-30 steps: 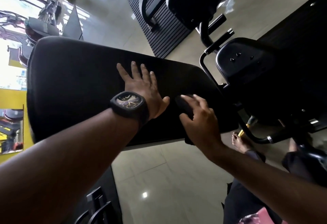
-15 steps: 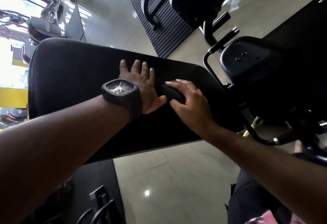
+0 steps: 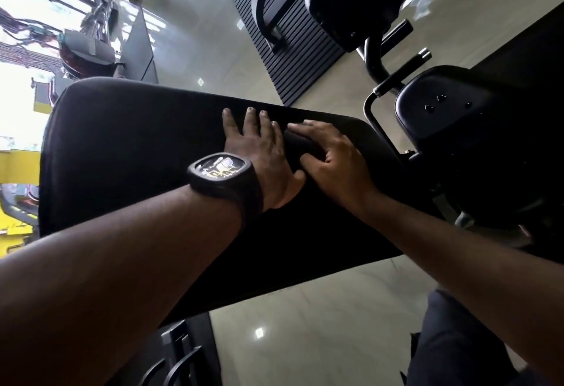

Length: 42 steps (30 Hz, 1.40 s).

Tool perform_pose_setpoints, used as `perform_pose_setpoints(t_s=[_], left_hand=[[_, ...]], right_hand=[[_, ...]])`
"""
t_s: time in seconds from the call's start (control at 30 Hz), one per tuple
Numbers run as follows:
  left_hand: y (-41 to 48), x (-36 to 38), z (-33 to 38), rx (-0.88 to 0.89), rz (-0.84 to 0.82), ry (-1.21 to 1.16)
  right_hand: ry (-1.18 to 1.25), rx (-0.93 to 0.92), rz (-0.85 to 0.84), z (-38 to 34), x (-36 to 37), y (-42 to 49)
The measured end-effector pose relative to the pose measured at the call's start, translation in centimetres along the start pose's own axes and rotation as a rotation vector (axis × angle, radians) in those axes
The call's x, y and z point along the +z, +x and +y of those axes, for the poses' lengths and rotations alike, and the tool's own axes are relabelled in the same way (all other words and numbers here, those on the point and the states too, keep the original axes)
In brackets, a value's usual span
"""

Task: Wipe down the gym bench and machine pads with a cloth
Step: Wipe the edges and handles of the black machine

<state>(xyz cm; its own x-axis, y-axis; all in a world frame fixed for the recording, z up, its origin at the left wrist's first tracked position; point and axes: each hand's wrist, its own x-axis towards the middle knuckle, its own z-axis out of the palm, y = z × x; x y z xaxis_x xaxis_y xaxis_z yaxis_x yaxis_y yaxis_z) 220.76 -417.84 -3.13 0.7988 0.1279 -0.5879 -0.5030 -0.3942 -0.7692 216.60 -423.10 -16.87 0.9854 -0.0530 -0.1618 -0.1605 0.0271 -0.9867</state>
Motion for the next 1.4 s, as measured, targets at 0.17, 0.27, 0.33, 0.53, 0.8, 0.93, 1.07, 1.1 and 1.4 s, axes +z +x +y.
perform_pose_setpoints(t_s=[0.17,0.27,0.33,0.53,0.8,0.93,1.07,1.1,1.4], left_hand=[[0.1,-0.3,-0.1,0.007,-0.013,-0.01],[0.4,0.0,-0.1,0.0,-0.001,-0.022],[0.5,0.1,0.0,0.002,0.004,-0.031],[0.6,-0.2,-0.1,0.002,0.016,-0.041],[0.9,-0.1,-0.4,-0.059,0.052,-0.126],[2.0,-0.3,-0.6,-0.092,0.03,-0.101],[2.6,-0.2,-0.4,-0.09,0.024,-0.085],[2.6,-0.2,-0.4,-0.081,0.031,-0.093],[3.5,-0.3,-0.2,-0.008,0.017,-0.073]], right_hand=[[-0.122,0.23,0.025,2.6,0.1,1.2],[-0.082,0.12,0.011,1.0,0.3,0.1],[-0.015,0.019,0.012,-0.1,0.3,0.7],[-0.121,0.158,-0.029,2.1,0.5,5.2],[-0.01,-0.125,-0.09,-0.2,0.7,5.6],[-0.118,0.012,-0.103,0.7,0.7,7.7],[-0.107,0.171,-0.12,1.1,0.6,7.3],[-0.054,0.125,-0.119,0.6,0.6,7.0],[-0.087,0.121,-0.106,1.7,0.9,9.7]])
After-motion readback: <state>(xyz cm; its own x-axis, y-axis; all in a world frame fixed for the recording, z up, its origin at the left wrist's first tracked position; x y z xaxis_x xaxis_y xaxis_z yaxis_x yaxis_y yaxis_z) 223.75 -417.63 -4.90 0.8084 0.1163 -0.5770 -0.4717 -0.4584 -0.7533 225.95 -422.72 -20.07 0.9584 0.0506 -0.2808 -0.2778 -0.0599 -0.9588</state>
